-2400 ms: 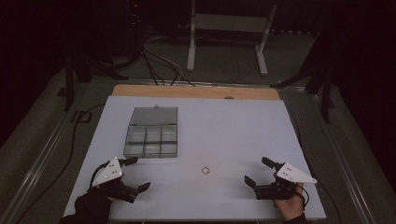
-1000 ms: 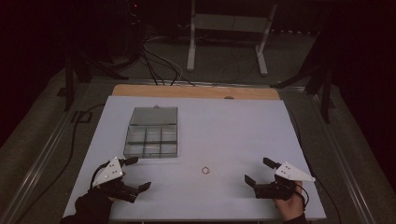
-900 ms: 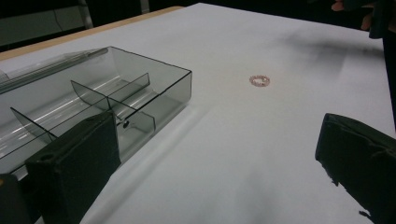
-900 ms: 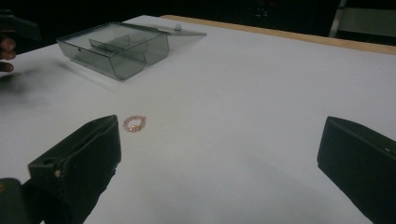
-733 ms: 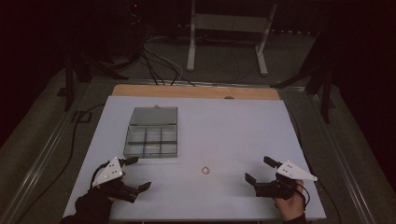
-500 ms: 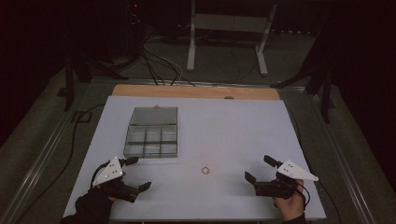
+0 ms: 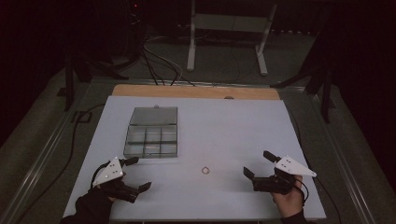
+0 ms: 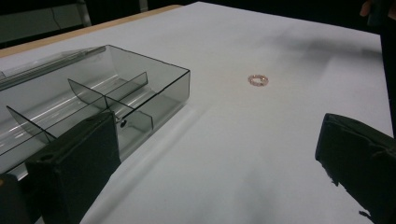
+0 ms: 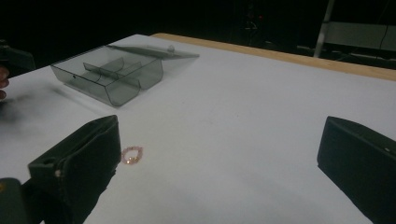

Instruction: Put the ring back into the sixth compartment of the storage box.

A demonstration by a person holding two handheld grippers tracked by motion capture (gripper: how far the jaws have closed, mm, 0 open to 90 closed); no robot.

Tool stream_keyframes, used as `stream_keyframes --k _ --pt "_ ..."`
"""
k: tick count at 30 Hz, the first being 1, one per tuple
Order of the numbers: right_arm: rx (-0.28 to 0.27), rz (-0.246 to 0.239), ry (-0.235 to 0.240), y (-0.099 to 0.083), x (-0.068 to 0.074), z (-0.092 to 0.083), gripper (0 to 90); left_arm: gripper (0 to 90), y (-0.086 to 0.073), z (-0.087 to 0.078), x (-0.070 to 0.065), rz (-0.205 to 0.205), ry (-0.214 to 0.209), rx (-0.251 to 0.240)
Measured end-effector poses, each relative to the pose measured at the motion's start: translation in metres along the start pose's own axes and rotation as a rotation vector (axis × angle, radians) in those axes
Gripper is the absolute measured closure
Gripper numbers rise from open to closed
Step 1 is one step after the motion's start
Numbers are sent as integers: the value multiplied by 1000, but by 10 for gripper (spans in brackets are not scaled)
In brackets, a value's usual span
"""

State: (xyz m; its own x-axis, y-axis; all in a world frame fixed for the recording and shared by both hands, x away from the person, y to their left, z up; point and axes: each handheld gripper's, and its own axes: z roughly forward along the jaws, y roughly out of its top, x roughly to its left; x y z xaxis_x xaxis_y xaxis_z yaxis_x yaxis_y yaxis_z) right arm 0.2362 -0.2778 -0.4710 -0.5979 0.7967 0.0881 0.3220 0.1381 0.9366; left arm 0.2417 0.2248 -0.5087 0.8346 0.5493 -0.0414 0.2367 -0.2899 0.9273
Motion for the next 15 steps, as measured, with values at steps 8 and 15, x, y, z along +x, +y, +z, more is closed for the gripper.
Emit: stream_keyframes --k 8,15 --pt "7 -18 4 5 3 6 0 8 0 0 0 2 1 2" --pt "10 -10 22 8 6 13 0 8 0 0 -1 6 -2 5"
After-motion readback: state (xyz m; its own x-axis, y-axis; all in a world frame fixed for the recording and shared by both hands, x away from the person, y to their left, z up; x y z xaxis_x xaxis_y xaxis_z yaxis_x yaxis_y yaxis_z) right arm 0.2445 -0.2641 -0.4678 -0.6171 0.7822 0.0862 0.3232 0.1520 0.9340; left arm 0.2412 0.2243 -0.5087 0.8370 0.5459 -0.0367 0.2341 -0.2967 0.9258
